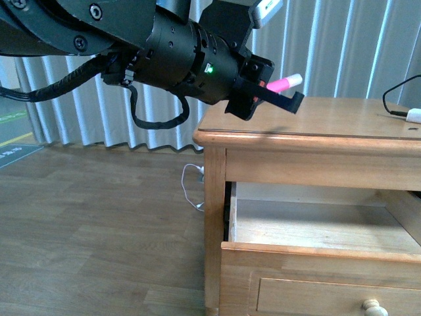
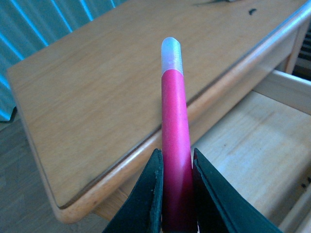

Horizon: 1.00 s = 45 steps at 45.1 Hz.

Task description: Place pink marker in drawer with both arms

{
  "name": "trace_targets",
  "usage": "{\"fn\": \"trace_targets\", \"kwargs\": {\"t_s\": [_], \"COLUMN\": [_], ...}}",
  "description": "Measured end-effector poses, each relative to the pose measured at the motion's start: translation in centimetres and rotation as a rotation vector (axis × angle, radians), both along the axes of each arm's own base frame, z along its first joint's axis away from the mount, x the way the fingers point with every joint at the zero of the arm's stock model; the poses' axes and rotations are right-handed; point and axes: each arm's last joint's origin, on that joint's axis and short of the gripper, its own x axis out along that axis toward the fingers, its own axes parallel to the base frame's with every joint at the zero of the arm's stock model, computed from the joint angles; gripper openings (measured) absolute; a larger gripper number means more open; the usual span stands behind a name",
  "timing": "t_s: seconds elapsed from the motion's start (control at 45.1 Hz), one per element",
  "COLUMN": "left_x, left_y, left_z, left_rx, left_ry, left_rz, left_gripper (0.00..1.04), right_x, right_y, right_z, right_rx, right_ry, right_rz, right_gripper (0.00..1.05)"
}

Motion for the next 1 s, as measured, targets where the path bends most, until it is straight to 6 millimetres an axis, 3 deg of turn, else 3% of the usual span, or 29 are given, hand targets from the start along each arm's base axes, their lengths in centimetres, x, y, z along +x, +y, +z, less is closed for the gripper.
{"fn": "trace_targets", "kwargs": {"t_s": [0.266, 0.599, 0.931, 0.998], "left_x": [-0.9, -0.1, 0.8, 0.8], "left_y": [-1.6, -3.9, -4.2, -4.2], "left_z": [-2.7, -8.6, -10.9, -11.1], "left_rx": [0.108, 0.203, 0.208, 0.202], "left_ry": [0.010, 0.083, 0.097, 0.107], "left_rz": [-0.071, -0.078, -0.016, -0.021], "left_gripper": [0.15, 0.15, 0.15, 0.25], "right_x": [0.0, 0.0, 0.0, 0.0], "right_y": [0.0, 0.0, 0.0, 0.0], "right_z": [0.0, 0.0, 0.0, 0.0], "right_rx": [0.000, 0.000, 0.000, 0.000], "right_ry": [0.000, 0.000, 0.000, 0.000], "right_rz": [0.000, 0.000, 0.000, 0.000], "right_gripper": [0.96, 0.96, 0.96, 0.96]}}
